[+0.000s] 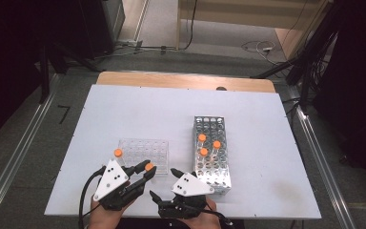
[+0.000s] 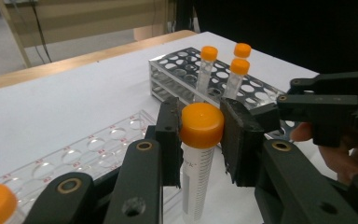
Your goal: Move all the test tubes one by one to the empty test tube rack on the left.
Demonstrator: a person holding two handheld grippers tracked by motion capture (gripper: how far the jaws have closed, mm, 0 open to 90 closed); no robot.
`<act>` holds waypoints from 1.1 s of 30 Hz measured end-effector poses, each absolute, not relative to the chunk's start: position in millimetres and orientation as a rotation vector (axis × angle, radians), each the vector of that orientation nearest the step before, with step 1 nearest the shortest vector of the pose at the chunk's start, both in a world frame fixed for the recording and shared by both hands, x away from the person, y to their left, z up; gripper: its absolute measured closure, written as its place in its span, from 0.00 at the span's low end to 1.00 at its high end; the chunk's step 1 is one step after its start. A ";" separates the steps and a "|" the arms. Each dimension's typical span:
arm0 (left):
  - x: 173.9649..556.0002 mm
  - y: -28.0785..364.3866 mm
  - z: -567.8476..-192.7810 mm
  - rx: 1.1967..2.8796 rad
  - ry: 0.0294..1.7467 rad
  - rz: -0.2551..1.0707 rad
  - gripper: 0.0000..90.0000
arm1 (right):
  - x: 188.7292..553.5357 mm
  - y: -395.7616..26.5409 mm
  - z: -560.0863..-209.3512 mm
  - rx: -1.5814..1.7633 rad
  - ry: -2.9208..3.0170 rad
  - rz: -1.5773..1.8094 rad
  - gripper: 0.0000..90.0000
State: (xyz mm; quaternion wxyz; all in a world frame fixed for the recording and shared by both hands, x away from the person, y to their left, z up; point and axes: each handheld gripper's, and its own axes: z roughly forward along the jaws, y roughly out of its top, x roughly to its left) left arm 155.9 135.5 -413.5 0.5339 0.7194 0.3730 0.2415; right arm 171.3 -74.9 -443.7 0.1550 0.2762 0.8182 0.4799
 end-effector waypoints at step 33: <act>174.9 180.2 -396.6 1.595 1.023 0.693 0.78 | 168.3 -96.5 -436.2 0.827 2.296 1.383 0.17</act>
